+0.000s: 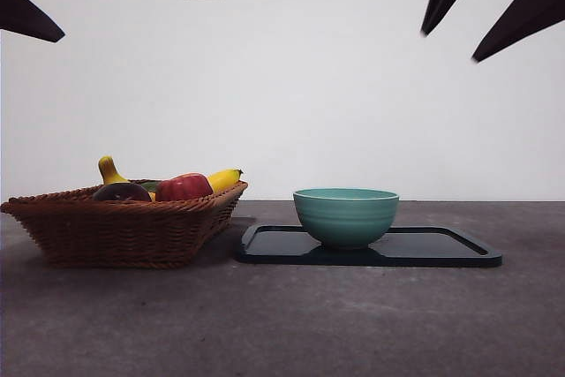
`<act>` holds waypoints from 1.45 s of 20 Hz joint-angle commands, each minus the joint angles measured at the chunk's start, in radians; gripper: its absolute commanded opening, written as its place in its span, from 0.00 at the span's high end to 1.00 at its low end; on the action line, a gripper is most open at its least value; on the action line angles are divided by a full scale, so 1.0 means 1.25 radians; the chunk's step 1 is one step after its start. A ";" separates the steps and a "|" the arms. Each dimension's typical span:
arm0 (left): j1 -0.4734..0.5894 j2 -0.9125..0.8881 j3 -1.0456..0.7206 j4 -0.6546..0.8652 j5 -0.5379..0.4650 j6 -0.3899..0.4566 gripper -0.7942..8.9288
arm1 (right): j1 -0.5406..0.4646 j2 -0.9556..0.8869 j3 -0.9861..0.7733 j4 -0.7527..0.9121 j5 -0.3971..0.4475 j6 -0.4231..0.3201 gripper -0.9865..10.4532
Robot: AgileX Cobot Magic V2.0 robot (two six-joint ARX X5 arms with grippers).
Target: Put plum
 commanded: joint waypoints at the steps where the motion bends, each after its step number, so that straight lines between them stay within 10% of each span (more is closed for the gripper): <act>1: -0.003 0.004 0.014 0.006 0.006 0.016 0.50 | -0.019 0.119 0.074 0.005 0.003 -0.046 0.65; 16: -0.003 0.004 0.014 0.005 0.006 0.016 0.50 | -0.033 0.509 0.182 0.153 0.003 -0.065 0.65; 29: -0.003 0.004 0.014 0.002 0.006 0.015 0.50 | -0.030 0.535 0.184 0.213 0.045 -0.059 0.90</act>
